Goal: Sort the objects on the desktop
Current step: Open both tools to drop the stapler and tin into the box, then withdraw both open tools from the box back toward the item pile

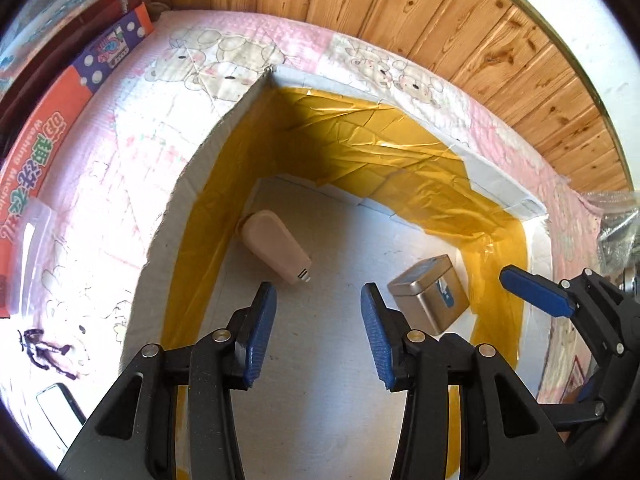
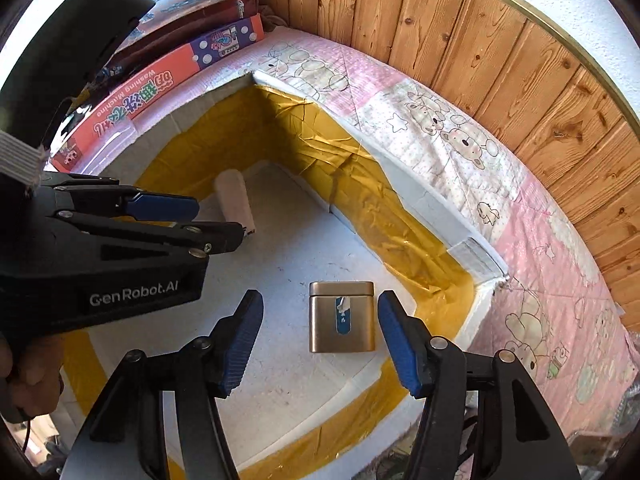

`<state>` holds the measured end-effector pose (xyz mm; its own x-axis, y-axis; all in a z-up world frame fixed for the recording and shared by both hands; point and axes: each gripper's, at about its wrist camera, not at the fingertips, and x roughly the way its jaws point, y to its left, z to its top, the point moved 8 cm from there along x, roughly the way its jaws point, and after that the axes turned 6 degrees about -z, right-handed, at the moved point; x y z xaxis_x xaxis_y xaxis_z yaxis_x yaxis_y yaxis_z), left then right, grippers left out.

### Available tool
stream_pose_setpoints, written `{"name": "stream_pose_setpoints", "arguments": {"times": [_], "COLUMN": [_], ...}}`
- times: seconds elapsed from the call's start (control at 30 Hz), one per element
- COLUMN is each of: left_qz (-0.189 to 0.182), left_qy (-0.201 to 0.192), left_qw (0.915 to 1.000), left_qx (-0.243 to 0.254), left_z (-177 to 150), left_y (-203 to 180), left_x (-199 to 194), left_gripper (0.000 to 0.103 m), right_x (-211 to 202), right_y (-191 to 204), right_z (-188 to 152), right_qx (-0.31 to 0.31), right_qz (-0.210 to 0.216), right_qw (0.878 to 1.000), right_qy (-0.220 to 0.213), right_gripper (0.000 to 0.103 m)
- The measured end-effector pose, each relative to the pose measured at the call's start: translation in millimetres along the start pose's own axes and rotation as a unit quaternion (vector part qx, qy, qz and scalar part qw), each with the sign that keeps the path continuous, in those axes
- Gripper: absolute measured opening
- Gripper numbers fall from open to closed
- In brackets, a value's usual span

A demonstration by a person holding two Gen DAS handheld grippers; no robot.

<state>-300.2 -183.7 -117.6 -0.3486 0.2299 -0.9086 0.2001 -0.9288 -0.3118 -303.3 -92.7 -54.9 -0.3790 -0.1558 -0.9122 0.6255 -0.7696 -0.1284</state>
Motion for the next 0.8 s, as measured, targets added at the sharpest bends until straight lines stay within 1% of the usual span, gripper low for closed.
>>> {"name": "stream_pose_setpoints", "arguments": {"times": [0.13,0.23,0.5,0.63,0.8], "left_qz": [-0.002,0.005,0.025,0.025,0.019], "left_qy": [-0.012,-0.027,-0.067,-0.082,-0.089], "left_qw": [0.9999,0.9993,0.9956,0.9936,0.9926], "left_qx": [0.007,0.024,0.06,0.073,0.081], "left_z": [-8.2,-22.0,-58.8,-76.2,-98.8], "left_y": [-7.5,-12.6,-33.6,-43.3,-50.4], "left_x": [-21.8,-43.0,-87.6,-105.6,-118.0], "left_gripper": [0.047,0.047,0.047,0.047,0.047], "right_x": [-23.8,-38.2,-82.3,-101.7,-123.4], "right_y": [1.0,3.3,19.4,29.4,44.9], "right_z": [-11.2,-22.6,-57.3,-73.7,-92.4], "right_qx": [0.008,0.012,0.015,0.013,0.01], "right_qz": [0.015,0.026,0.027,0.026,0.032], "right_qw": [1.0,0.999,0.996,0.993,0.988], "right_qy": [-0.02,-0.035,-0.089,-0.115,-0.148], "right_gripper": [0.061,0.062,0.062,0.062,0.063]}}
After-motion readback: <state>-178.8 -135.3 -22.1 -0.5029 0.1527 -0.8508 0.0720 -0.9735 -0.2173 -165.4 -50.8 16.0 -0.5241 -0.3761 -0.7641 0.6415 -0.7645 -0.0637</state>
